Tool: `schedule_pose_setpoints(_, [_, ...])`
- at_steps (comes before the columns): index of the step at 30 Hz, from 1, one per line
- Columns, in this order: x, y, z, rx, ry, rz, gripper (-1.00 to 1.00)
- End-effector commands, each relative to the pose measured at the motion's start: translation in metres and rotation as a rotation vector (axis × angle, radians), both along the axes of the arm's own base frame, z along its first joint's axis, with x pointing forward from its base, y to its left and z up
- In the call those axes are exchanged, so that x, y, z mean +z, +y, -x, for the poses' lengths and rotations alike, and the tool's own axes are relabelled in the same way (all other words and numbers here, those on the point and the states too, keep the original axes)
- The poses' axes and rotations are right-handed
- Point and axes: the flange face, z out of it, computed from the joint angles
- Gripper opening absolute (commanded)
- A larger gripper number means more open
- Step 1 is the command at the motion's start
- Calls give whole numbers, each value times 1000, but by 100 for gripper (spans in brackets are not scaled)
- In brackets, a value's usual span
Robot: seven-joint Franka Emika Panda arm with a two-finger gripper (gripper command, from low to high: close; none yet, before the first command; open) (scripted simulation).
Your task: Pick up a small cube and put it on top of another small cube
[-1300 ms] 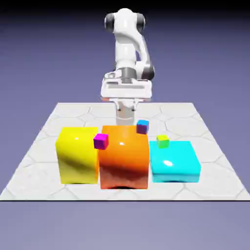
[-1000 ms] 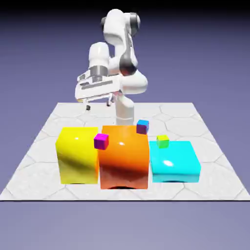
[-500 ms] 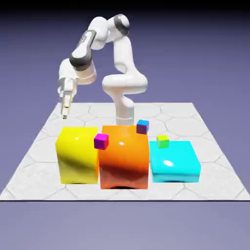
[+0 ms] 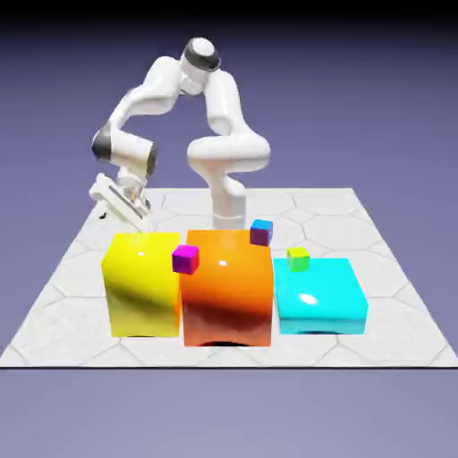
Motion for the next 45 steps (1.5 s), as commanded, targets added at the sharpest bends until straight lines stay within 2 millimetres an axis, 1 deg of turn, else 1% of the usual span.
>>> schedule_pose_setpoints(1, [-8,3,4,-38,-14,-48,0])
schedule_pose_setpoints(9, [-65,33,30,-354,-101,-431,0])
schedule_pose_setpoints(17, [-111,72,46,-676,-128,-806,0])
schedule_pose_setpoints(18, [-111,72,46,-676,-128,-806,0])
schedule_pose_setpoints(22, [-132,57,26,-674,-136,-806,0])
schedule_pose_setpoints(25, [-151,50,10,-675,-130,-806,0])
schedule_pose_setpoints(26, [-154,49,8,-676,-128,-806,0])
schedule_pose_setpoints(27, [-154,49,8,-676,-128,-806,-100])
schedule_pose_setpoints(28, [-154,49,8,-676,-128,-806,-100])
schedule_pose_setpoints(31, [-134,56,24,-674,-136,-807,-100])
schedule_pose_setpoints(35, [-113,71,45,-675,-130,-806,-100])
schedule_pose_setpoints(37, [-111,72,46,-676,-128,-806,-100])
schedule_pose_setpoints(41, [-84,30,43,-641,-242,-650,-100])
schedule_pose_setpoints(45, [-48,-6,35,-564,-350,-510,-100])
